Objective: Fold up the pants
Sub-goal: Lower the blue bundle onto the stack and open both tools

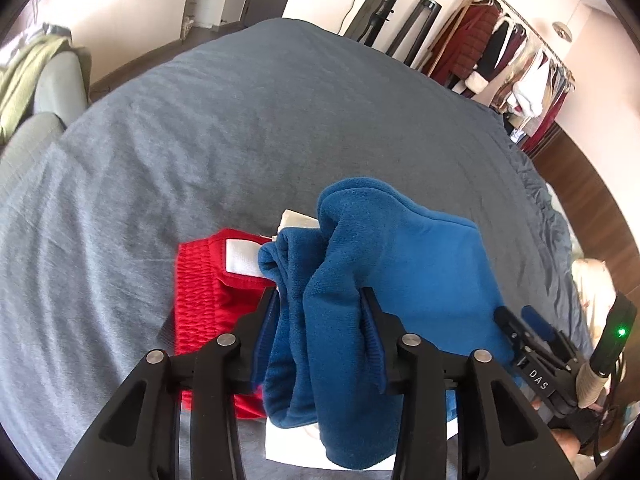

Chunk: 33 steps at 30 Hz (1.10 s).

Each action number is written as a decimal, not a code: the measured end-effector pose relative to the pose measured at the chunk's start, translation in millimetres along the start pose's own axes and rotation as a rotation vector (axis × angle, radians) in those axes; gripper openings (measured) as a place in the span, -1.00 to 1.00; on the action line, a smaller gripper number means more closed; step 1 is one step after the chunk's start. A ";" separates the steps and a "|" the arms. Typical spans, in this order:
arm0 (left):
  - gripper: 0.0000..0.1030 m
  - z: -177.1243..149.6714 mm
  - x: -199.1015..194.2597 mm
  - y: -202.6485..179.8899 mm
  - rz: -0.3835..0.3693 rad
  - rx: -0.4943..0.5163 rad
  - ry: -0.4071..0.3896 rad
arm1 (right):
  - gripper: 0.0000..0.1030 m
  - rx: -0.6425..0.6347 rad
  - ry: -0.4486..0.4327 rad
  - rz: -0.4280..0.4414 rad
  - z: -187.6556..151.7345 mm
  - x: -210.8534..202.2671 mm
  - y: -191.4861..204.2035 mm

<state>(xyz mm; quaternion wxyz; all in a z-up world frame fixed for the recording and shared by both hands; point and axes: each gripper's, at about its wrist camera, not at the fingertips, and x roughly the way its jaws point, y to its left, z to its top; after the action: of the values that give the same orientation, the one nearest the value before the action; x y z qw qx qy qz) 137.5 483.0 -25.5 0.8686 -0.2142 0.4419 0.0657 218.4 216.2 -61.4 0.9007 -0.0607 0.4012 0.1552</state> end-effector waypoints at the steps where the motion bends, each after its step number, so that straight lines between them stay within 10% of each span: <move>1: -0.11 0.4 -3.3 -1.9 0.016 0.008 -0.008 | 0.32 -0.001 0.002 -0.007 0.7 0.1 -0.6; 8: 0.05 4.0 -42.7 -30.8 0.242 0.129 -0.146 | 0.35 -0.011 -0.061 -0.133 8.3 -21.9 -8.5; 17: 0.10 35.8 -21.2 -41.0 0.136 0.154 -0.152 | 0.36 0.045 -0.114 0.115 8.1 -42.7 -1.0; 33: 0.10 17.3 -6.9 -7.6 0.388 0.115 -0.237 | 0.36 -0.034 -0.037 0.081 -20.8 -14.5 24.5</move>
<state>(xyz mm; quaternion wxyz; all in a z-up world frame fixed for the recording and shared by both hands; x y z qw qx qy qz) 148.4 484.1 -8.6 0.8963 -0.0659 0.3729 0.2309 186.6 231.1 -64.3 0.8997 -0.0571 0.3840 0.1993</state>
